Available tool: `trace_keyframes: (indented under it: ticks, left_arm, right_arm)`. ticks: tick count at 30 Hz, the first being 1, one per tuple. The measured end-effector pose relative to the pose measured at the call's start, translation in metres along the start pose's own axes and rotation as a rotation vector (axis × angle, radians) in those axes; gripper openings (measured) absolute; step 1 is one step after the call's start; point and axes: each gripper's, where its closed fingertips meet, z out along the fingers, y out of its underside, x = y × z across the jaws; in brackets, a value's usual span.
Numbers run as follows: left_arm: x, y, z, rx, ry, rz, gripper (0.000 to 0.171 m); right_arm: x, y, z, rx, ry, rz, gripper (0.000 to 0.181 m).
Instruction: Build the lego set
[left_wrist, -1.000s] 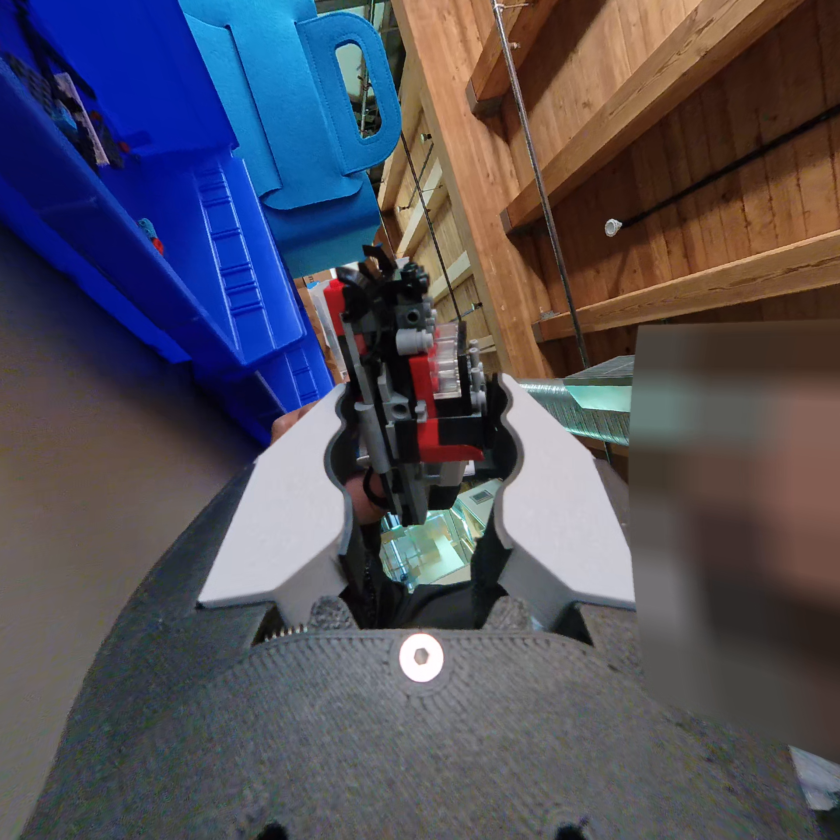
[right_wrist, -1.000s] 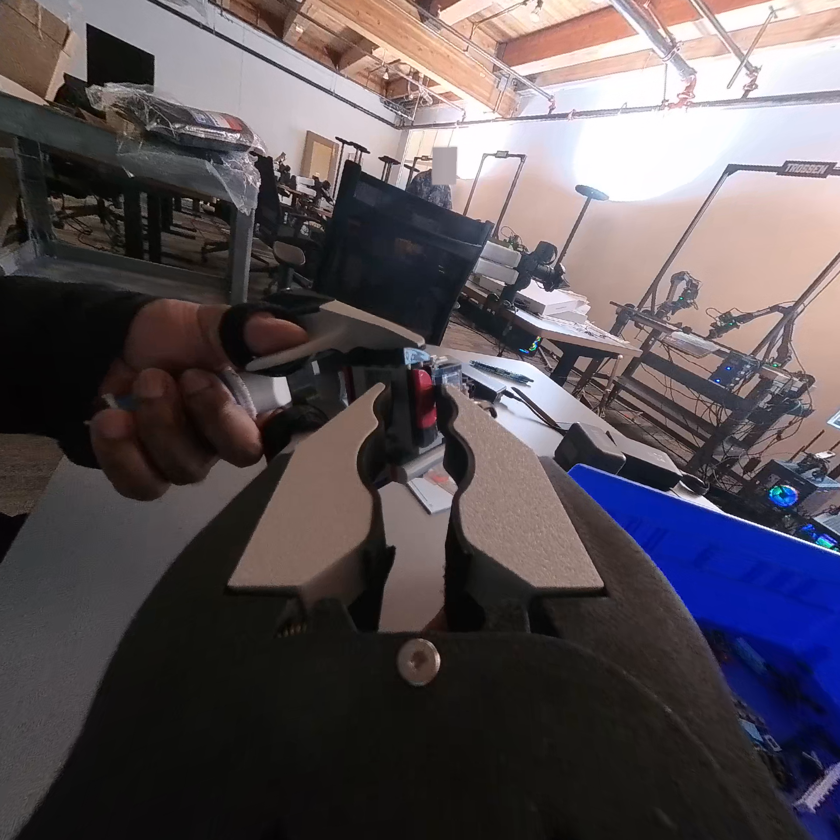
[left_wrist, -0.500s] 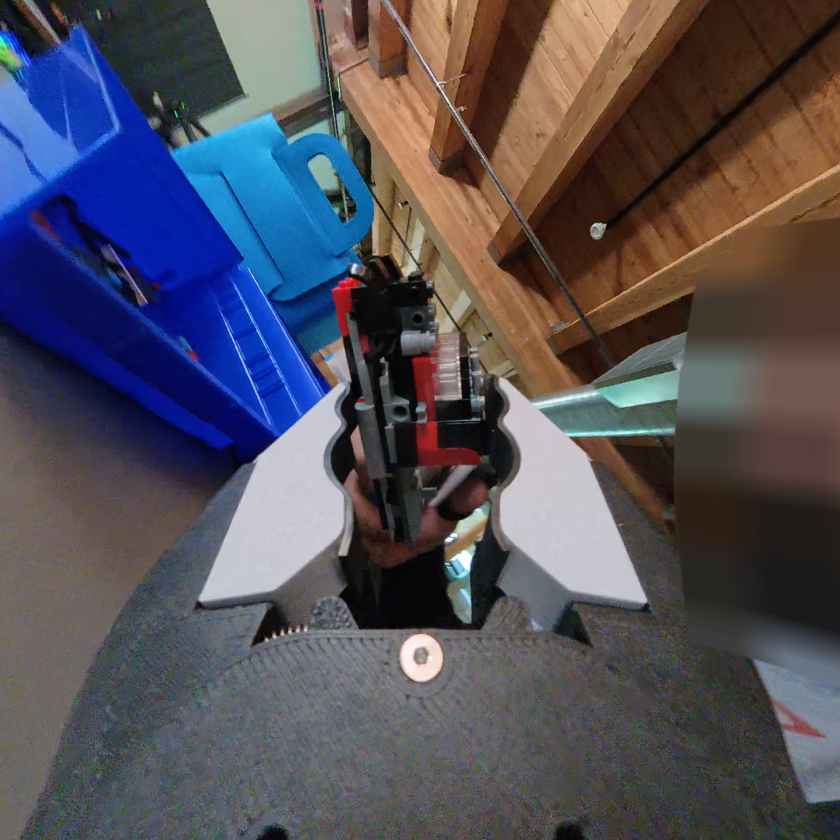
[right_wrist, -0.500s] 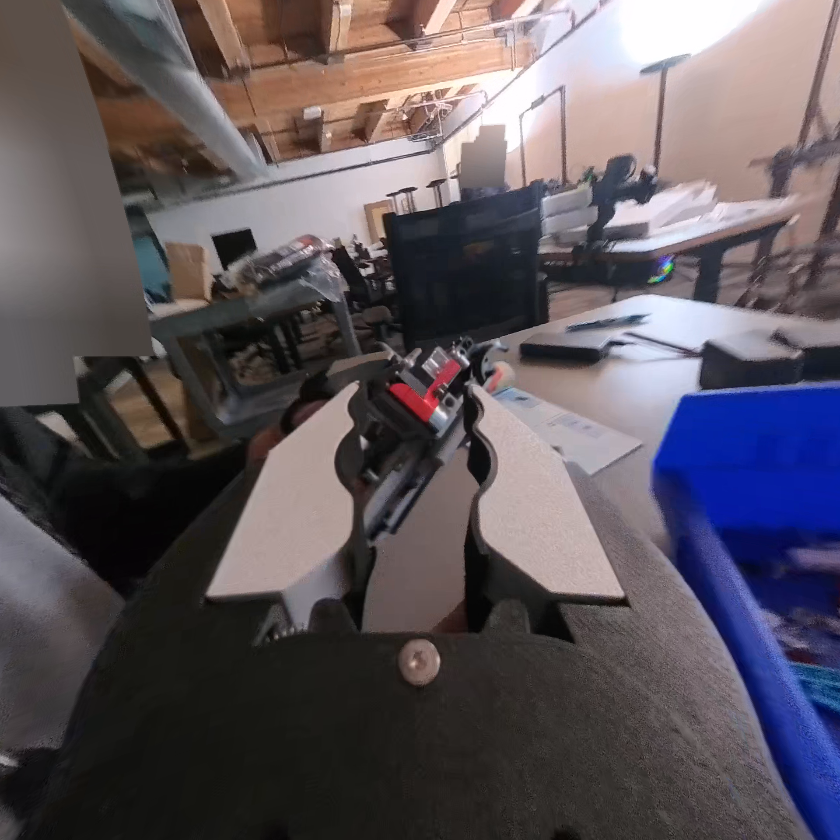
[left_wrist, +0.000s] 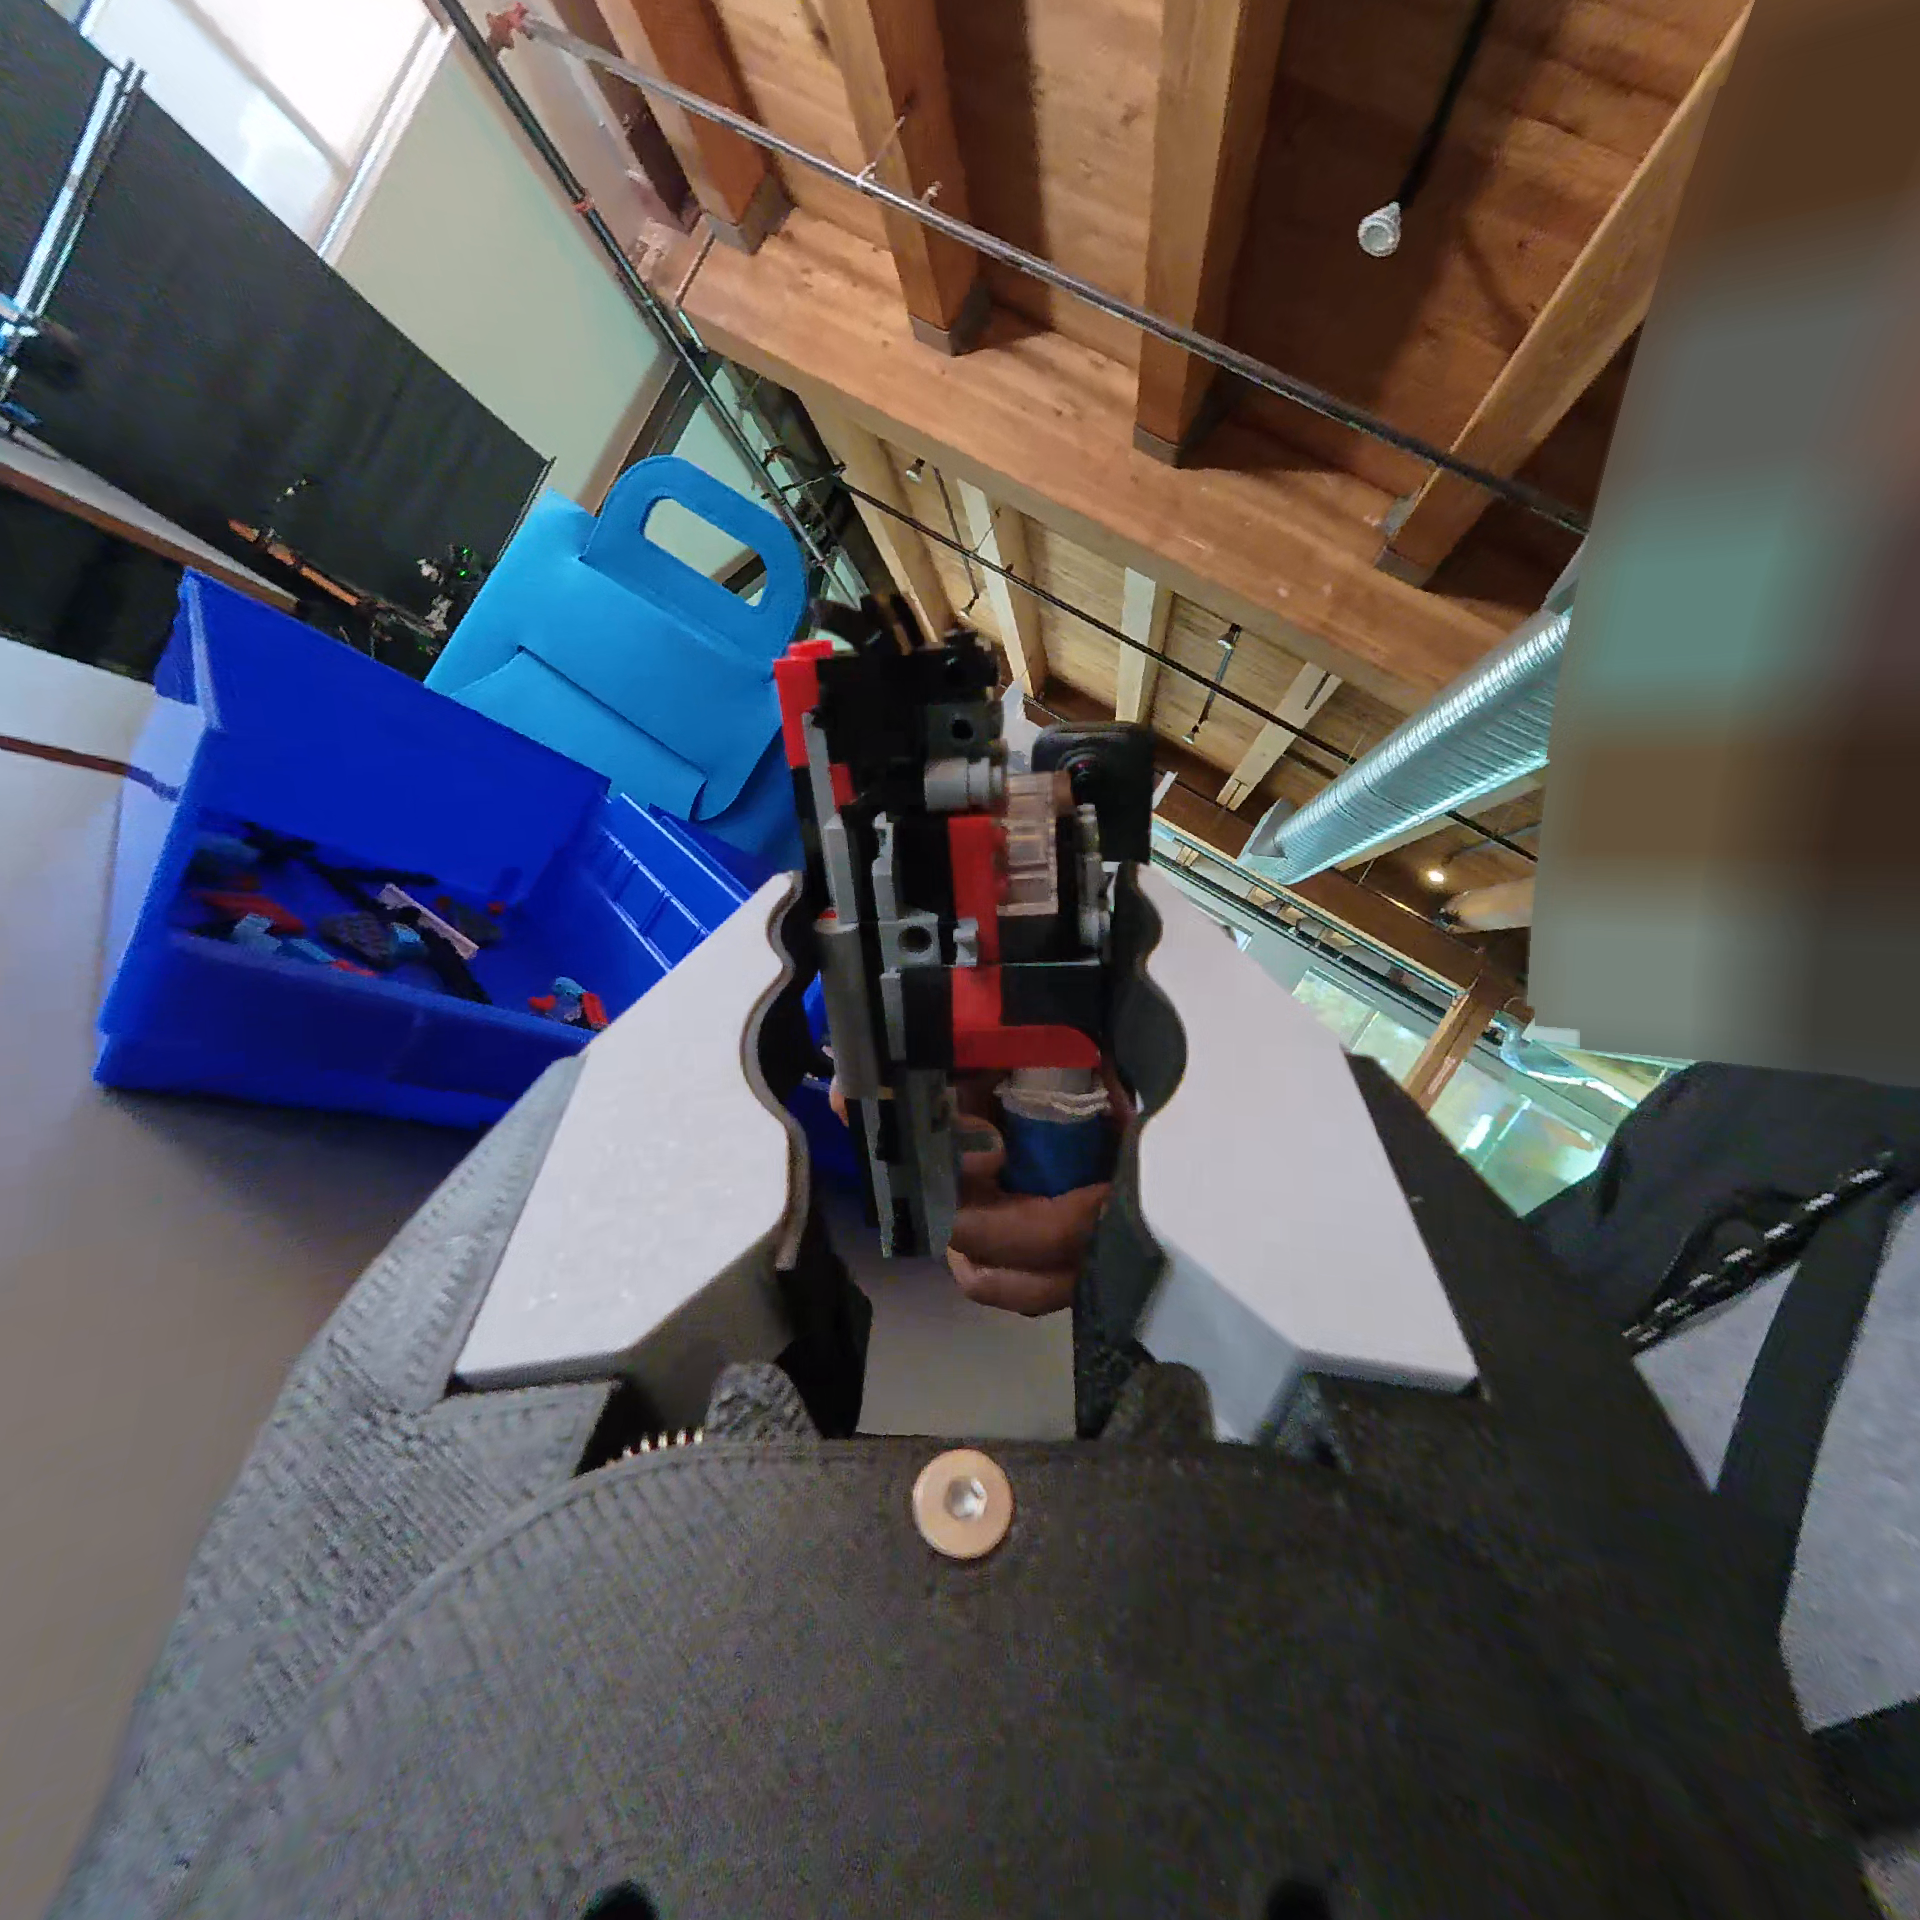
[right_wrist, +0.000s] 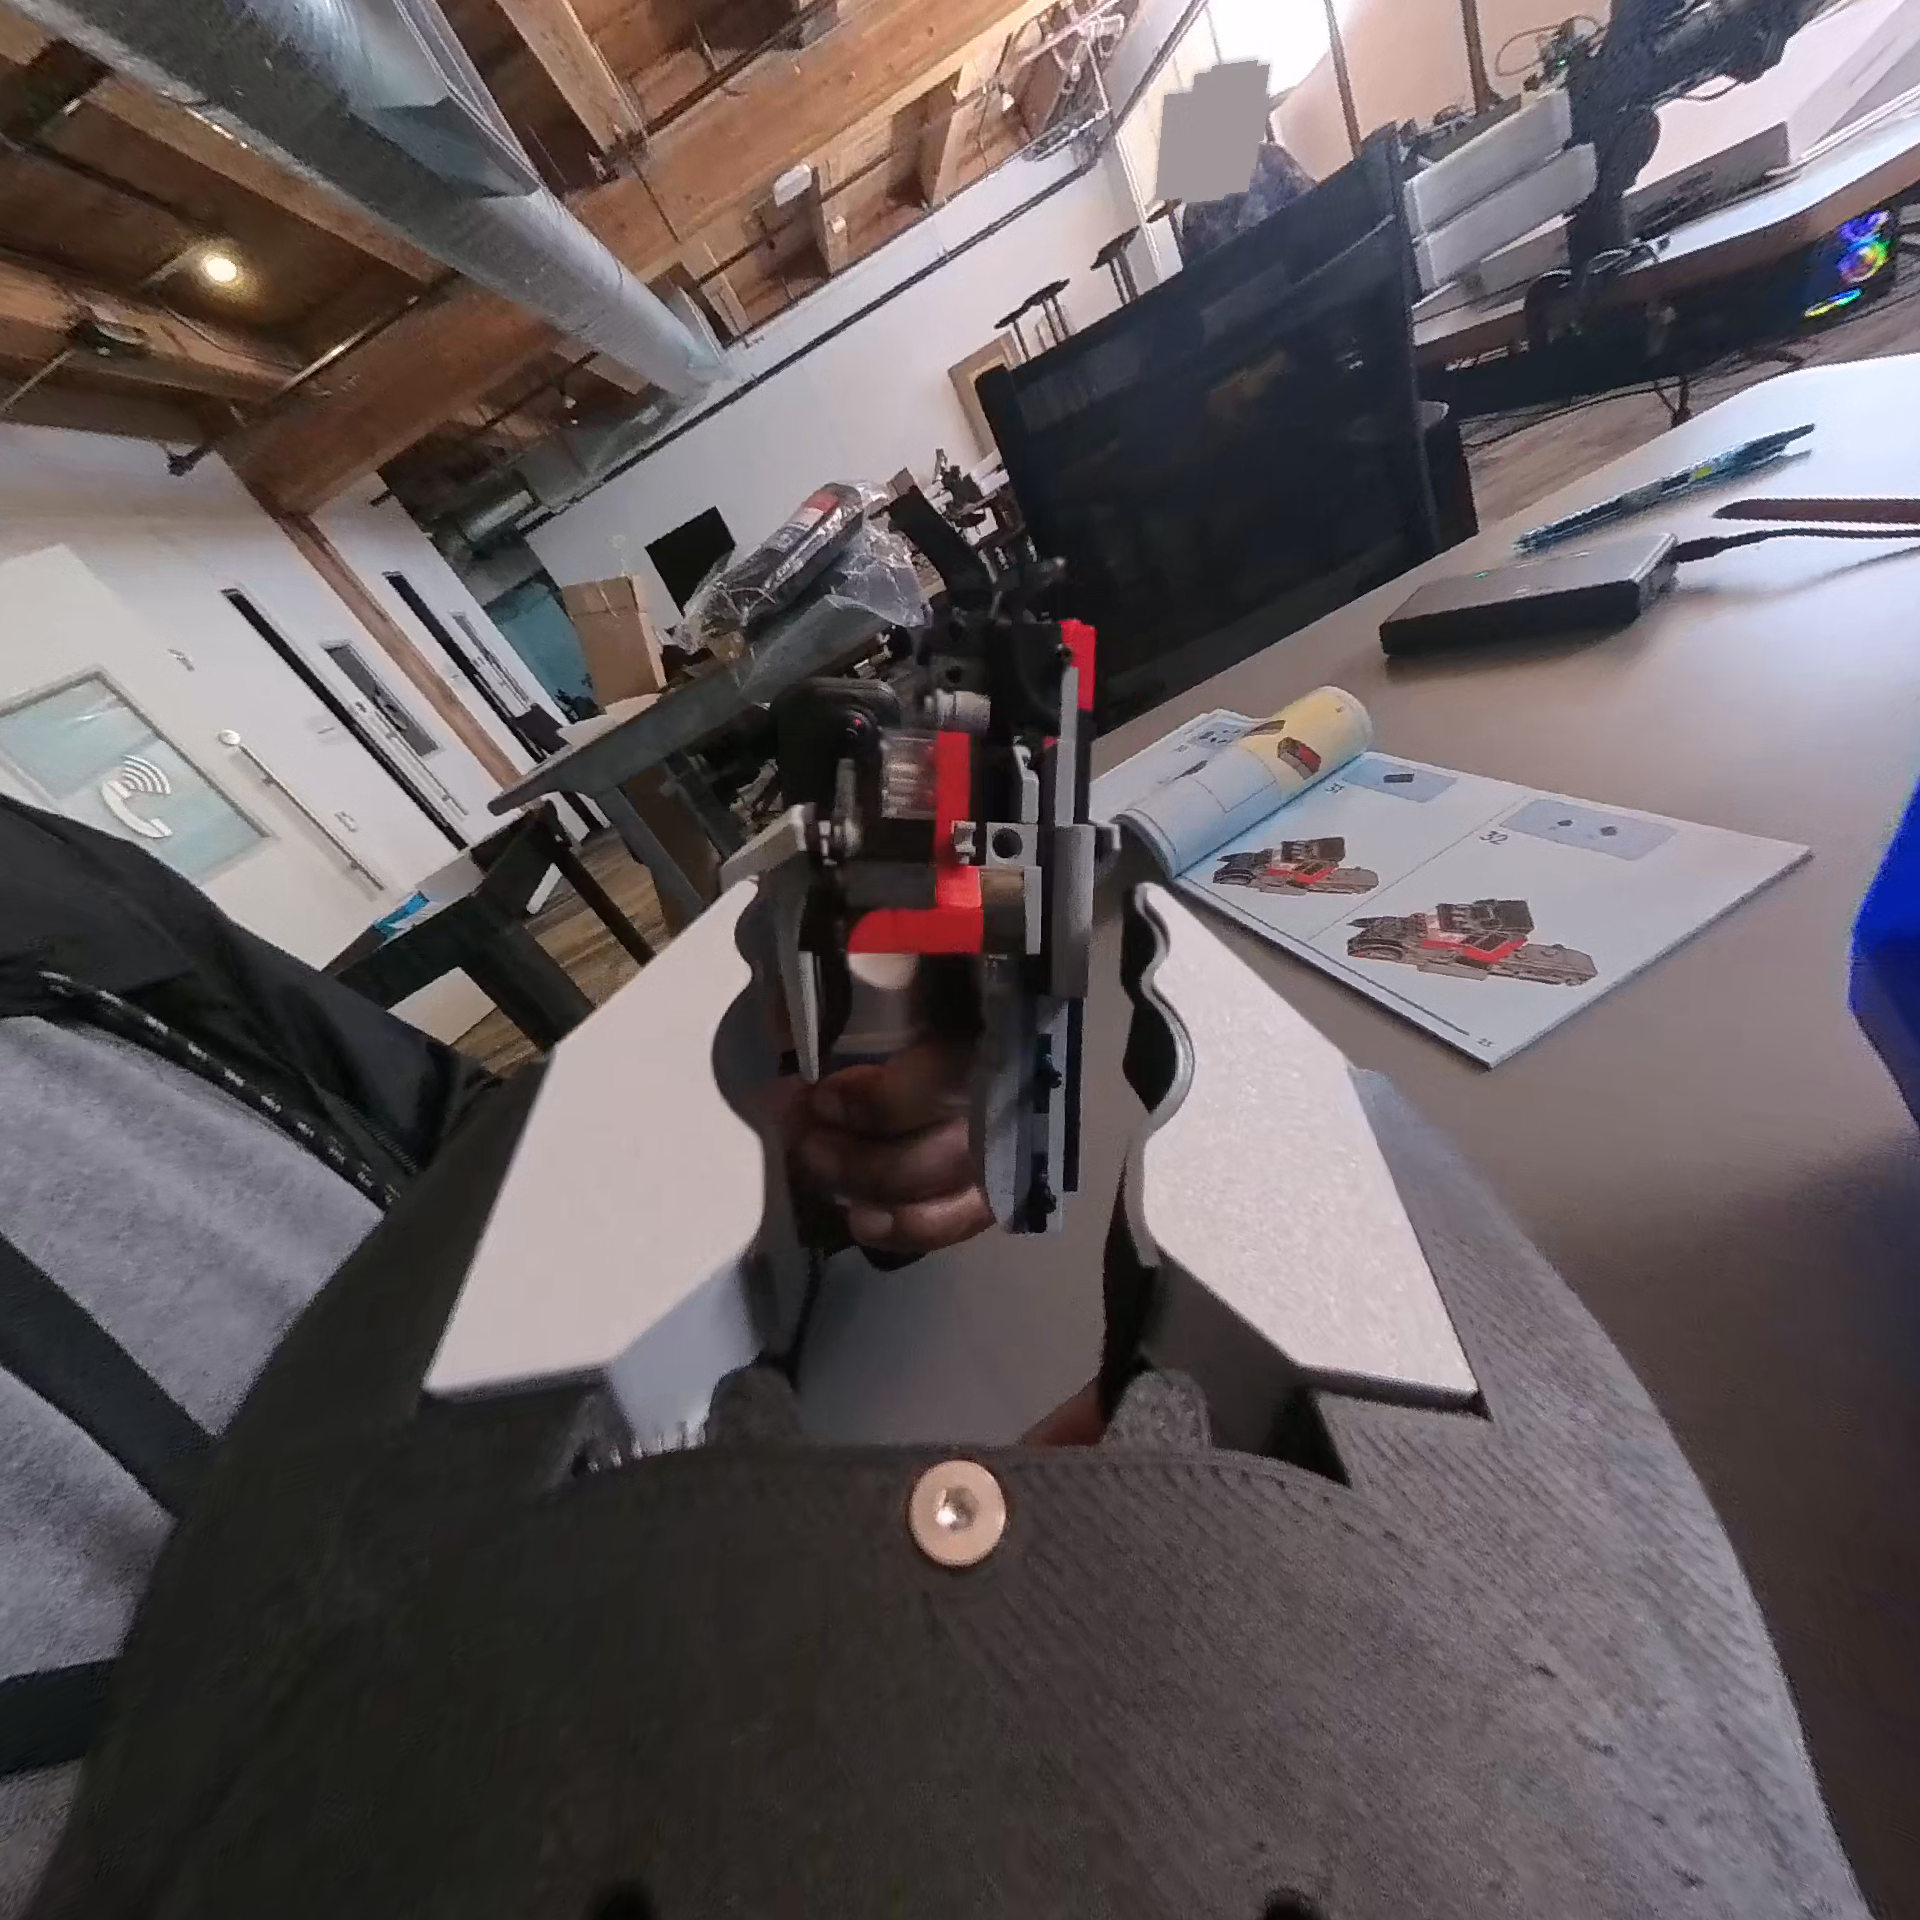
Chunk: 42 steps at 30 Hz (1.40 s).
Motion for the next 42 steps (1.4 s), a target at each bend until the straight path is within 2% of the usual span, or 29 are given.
trace_keyframes:
  ticks: [4, 14, 42]
  left_arm:
    - [0.007, 0.001, -0.001, 0.0, 0.036, 0.029, 0.057]
    - [0.017, 0.002, -0.002, -0.015, 0.08, 0.087, 0.057]
    - [0.023, 0.003, -0.001, -0.043, 0.08, 0.122, 0.057]
  right_arm:
    - [-0.007, 0.004, 0.0, -0.006, -0.048, -0.015, 0.058]
    - [-0.015, 0.005, -0.002, -0.003, -0.065, -0.088, 0.058]
    - [-0.019, 0.003, -0.005, 0.051, -0.07, -0.097, 0.056]
